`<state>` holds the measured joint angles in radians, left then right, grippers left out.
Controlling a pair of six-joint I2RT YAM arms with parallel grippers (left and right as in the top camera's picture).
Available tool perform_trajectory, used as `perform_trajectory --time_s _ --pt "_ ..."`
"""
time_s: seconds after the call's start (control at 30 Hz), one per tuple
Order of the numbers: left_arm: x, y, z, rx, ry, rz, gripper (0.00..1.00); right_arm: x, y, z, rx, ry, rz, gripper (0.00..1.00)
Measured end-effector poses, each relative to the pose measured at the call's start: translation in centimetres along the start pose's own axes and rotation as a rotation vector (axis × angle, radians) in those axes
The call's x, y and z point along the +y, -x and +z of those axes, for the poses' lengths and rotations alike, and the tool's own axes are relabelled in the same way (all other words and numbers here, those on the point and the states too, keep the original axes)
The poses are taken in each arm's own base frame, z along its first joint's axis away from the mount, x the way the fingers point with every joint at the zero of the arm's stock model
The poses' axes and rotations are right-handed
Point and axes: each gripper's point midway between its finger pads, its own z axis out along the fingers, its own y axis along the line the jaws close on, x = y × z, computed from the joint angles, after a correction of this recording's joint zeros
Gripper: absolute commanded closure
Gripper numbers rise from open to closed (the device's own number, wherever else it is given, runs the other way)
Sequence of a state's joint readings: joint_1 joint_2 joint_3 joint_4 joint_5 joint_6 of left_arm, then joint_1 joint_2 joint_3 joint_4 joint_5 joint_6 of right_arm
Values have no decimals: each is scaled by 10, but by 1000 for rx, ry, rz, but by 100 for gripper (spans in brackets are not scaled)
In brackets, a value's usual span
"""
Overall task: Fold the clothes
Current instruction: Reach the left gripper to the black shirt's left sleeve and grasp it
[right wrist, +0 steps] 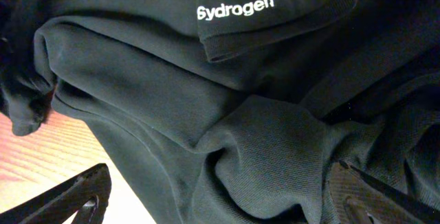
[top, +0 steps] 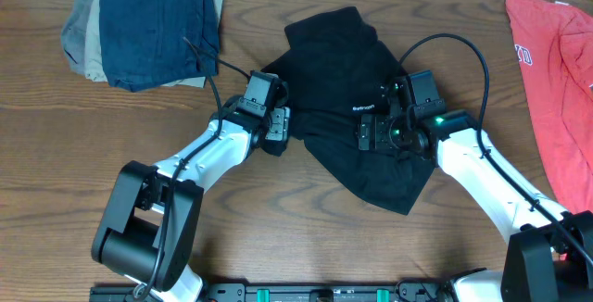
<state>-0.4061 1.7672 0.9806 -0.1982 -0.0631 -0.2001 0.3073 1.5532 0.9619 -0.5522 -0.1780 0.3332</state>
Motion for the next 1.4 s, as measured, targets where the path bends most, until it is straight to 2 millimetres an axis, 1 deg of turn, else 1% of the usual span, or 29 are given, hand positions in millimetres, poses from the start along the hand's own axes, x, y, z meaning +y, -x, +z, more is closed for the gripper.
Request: perform_trajectory --time_s 0.07,0.27,0.3,0.33,0.37,0.47,0.57,0.77,1.03,1.1,1.13,1.2,1.23,1.33,1.37,1.4 --pt "0 0 0 1 -1 -2 53 0 0 0 0 0 0 1" --pt "-1 -1 0 2 -3 -2 53 0 0 0 0 0 0 1" --pt "-1 -1 0 3 -3 -2 53 0 0 0 0 0 0 1" --pt "-1 -1 0 3 -3 -2 46 0 0 0 0 0 0 1" --pt "-1 -1 0 3 -4 2 44 0 0 0 0 0 0 1" --pt "-1 0 0 0 -4 -5 41 0 0 0 0 0 0 1" --pt "-2 4 0 -18 -9 -8 36 0 0 0 0 0 0 1" --pt "-6 22 -1 -86 -30 -63 36 0 0 0 0 0 0 1" --pt "-7 24 -1 -95 -35 -93 37 0 0 0 0 0 0 1" --pt "-7 24 -1 -94 -35 -99 41 0 0 0 0 0 0 1" --pt "-7 24 -1 -94 -35 -102 46 0 0 0 0 0 0 1" --pt "-7 23 0 -90 -36 -104 59 0 0 0 0 0 0 1" --pt "-7 22 0 -87 -35 -106 62 0 0 0 0 0 0 1" --pt "-7 20 2 -79 -33 -104 78 0 0 0 0 0 0 1" --pt "-7 20 2 -79 -33 -107 86 0 0 0 0 0 0 1" --pt "-7 20 2 -81 -31 -102 91 0 0 0 0 0 0 1"
